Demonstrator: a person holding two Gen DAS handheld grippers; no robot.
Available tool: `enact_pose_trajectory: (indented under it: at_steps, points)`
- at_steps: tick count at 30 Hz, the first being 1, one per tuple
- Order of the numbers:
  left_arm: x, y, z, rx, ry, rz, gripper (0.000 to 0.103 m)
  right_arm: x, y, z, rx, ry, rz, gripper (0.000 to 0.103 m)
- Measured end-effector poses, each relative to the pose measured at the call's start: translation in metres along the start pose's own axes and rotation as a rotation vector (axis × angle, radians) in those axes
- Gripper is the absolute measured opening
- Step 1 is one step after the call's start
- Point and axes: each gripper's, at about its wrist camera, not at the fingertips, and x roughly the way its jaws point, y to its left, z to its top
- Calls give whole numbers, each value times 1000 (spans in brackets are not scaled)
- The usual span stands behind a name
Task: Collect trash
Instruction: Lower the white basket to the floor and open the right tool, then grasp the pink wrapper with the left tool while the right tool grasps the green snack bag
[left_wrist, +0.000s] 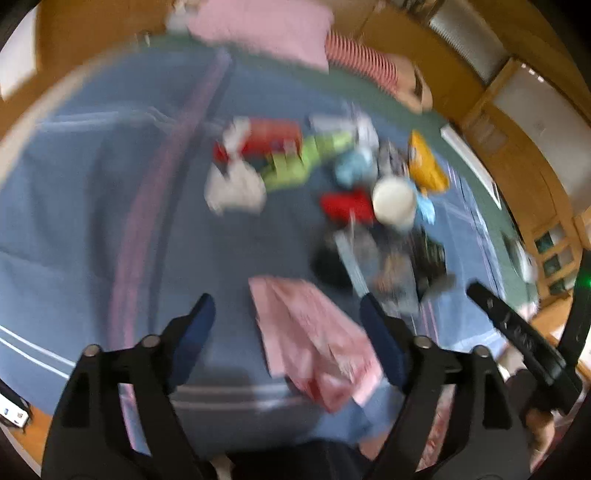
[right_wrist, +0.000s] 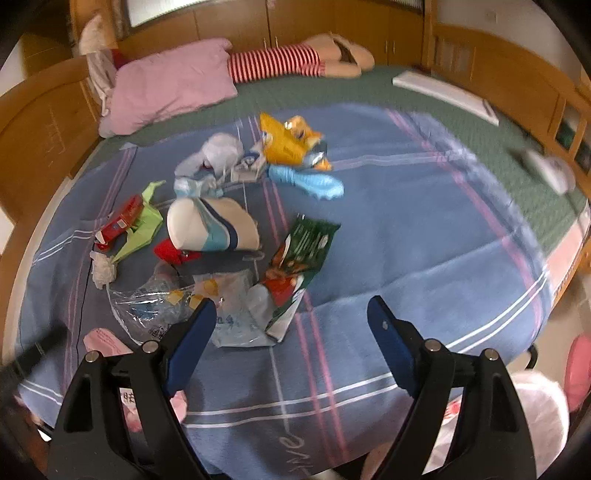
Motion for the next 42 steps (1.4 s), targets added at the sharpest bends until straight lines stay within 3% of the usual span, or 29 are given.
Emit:
enact_pose_trajectory:
  at_steps: [5,7,10,14,17,21,25,28,34,37,42]
  points:
    - [37,-11,-9,66,155,56,85,8,5,-2,8,13,-14,83]
    - [50,-13,-10,65,219,27,61,12,5,-1,17,20,-28,83]
    - [51,-11,-14,58,226,-9,42,17,4,1,19,30,-32,83]
    - [40,-8,-16,39,178,-23,32,27,8,8,23,19,-42,83]
    - [18,1,-13,-2,64,-37,31,43,13,15,27,37,-45,83]
    - [-7,14,-8,-55,-67,-31,28,67,21,19,-28,53,-133,83]
    - [-27,14,-5,-54,-188,45,27,78,19,10,-30,115,-89,21]
    - [-43,12,-3,-27,-263,85,27,70,16,5,-19,113,-51,12]
    - [-54,6,-6,9,-299,97,27,31,14,4,-55,-16,-53,10]
    - [-54,8,-7,6,-291,59,27,20,10,2,-56,-24,-10,10]
    - [-44,16,-3,-51,-211,-210,27,9,2,-6,-99,-15,16,10]
